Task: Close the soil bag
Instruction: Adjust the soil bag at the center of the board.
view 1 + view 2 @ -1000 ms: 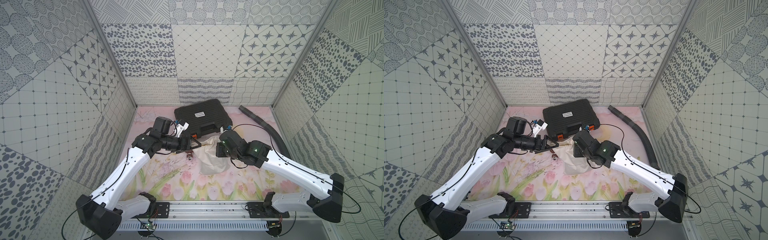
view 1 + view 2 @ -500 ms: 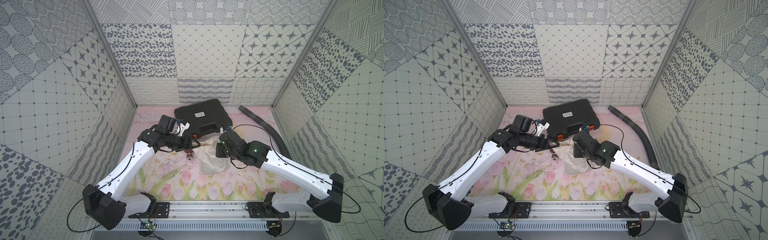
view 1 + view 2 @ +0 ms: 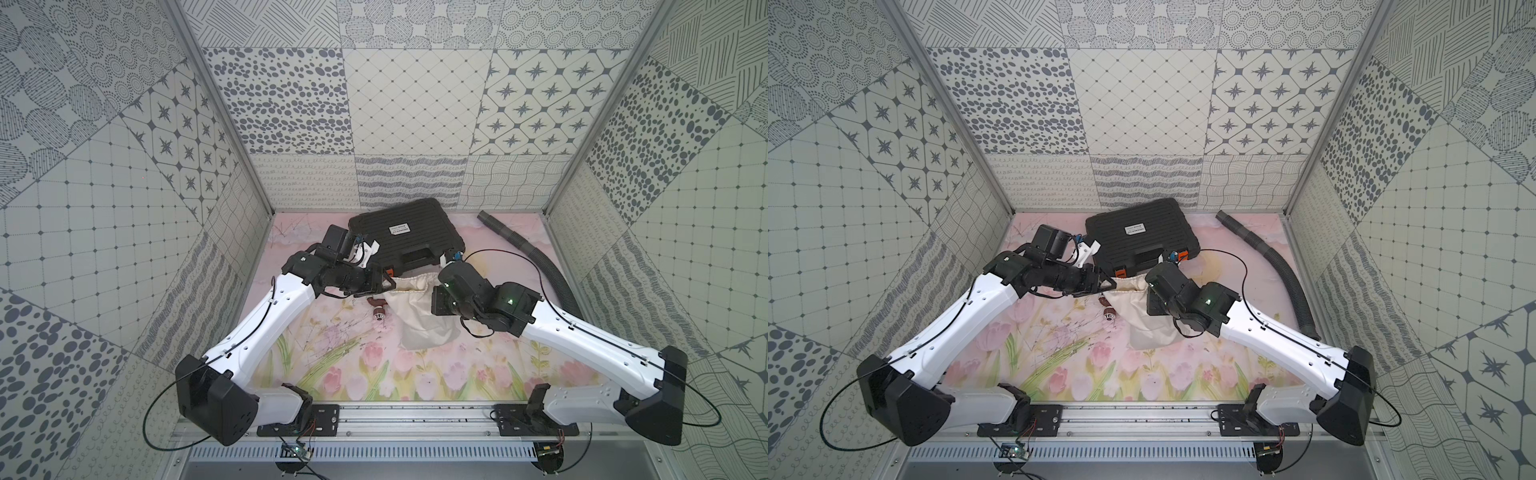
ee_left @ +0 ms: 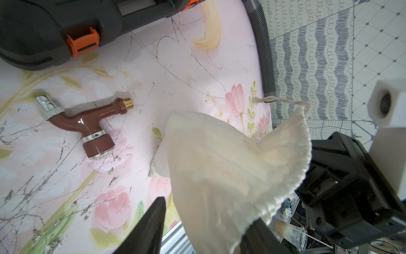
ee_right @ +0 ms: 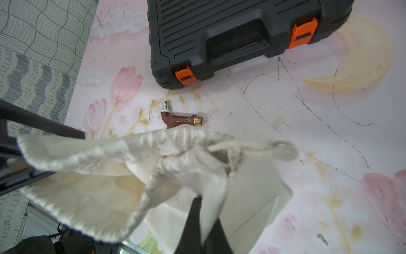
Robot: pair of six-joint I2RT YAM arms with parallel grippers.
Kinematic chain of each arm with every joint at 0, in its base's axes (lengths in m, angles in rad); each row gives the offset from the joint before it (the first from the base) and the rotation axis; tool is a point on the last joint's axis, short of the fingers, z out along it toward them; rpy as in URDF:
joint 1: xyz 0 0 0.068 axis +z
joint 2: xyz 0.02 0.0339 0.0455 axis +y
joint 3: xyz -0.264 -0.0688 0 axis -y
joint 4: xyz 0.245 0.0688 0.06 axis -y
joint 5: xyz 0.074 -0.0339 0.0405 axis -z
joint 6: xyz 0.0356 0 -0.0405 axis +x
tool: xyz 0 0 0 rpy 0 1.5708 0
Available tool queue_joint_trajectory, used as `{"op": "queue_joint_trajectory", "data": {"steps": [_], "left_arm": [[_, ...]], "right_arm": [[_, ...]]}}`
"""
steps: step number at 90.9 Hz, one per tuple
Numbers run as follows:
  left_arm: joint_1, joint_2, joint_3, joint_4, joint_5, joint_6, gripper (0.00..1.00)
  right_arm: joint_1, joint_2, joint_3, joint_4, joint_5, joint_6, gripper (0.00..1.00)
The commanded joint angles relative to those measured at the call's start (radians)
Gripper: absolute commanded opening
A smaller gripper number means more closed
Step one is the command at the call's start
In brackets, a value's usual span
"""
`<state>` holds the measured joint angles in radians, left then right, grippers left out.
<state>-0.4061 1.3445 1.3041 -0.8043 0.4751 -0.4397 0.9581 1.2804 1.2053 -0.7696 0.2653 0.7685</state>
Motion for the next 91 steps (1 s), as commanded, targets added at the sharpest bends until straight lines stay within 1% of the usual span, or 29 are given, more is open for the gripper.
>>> {"op": "queue_joint_trajectory", "data": {"steps": [1, 8, 13, 21, 24, 33, 35, 39, 45, 49, 54, 59, 70, 79, 85, 91], "left_arm": [[-0.002, 0.012, 0.018, -0.007, 0.006, 0.015, 0.40], [-0.002, 0.012, 0.012, 0.003, 0.023, 0.011, 0.27], [-0.002, 0.005, 0.007, 0.010, 0.033, 0.005, 0.14], [-0.002, -0.006, 0.000, 0.018, 0.037, 0.001, 0.00], [-0.001, -0.009, -0.001, 0.020, 0.039, 0.000, 0.00], [-0.003, -0.017, -0.003, 0.031, 0.049, -0.005, 0.00], [-0.003, -0.020, -0.006, 0.035, 0.054, -0.007, 0.00], [-0.003, -0.022, -0.006, 0.044, 0.062, -0.013, 0.00], [-0.003, -0.024, -0.008, 0.055, 0.072, -0.021, 0.00], [-0.004, -0.026, -0.009, 0.061, 0.078, -0.025, 0.00], [-0.006, -0.030, -0.009, 0.066, 0.080, -0.027, 0.00], [-0.009, -0.031, -0.006, 0.065, 0.078, -0.027, 0.00], [-0.011, -0.036, -0.011, 0.063, 0.083, -0.028, 0.00], [-0.014, -0.045, -0.018, 0.065, 0.088, -0.028, 0.00], [-0.011, -0.053, -0.021, 0.064, 0.092, -0.025, 0.00], [-0.014, -0.056, -0.019, 0.055, 0.091, -0.019, 0.00]], "right_arm": [[0.005, -0.018, -0.018, 0.028, -0.007, -0.020, 0.00], [0.005, -0.019, -0.022, 0.028, -0.012, -0.024, 0.00], [0.003, -0.021, -0.025, 0.028, -0.012, -0.025, 0.00], [0.001, -0.026, -0.030, 0.027, -0.015, -0.026, 0.00], [-0.001, -0.028, -0.033, 0.028, -0.020, -0.027, 0.00], [-0.009, -0.045, -0.042, 0.028, -0.035, -0.033, 0.12], [-0.011, -0.050, -0.045, 0.028, -0.039, -0.033, 0.16], [-0.018, -0.063, -0.050, 0.027, -0.055, -0.033, 0.29], [-0.033, -0.093, -0.059, 0.026, -0.081, -0.028, 0.50], [-0.039, -0.126, -0.070, 0.026, -0.096, -0.023, 0.61], [-0.045, -0.187, -0.090, 0.023, -0.098, -0.010, 0.71], [-0.061, -0.245, -0.113, 0.021, -0.120, 0.003, 0.77], [-0.122, -0.343, -0.133, 0.009, -0.214, 0.042, 0.85], [-0.170, -0.352, -0.110, 0.002, -0.282, 0.064, 0.87], [-0.180, -0.321, -0.065, -0.008, -0.310, 0.022, 0.87], [-0.182, -0.274, 0.001, -0.058, -0.301, -0.064, 0.87]]}}
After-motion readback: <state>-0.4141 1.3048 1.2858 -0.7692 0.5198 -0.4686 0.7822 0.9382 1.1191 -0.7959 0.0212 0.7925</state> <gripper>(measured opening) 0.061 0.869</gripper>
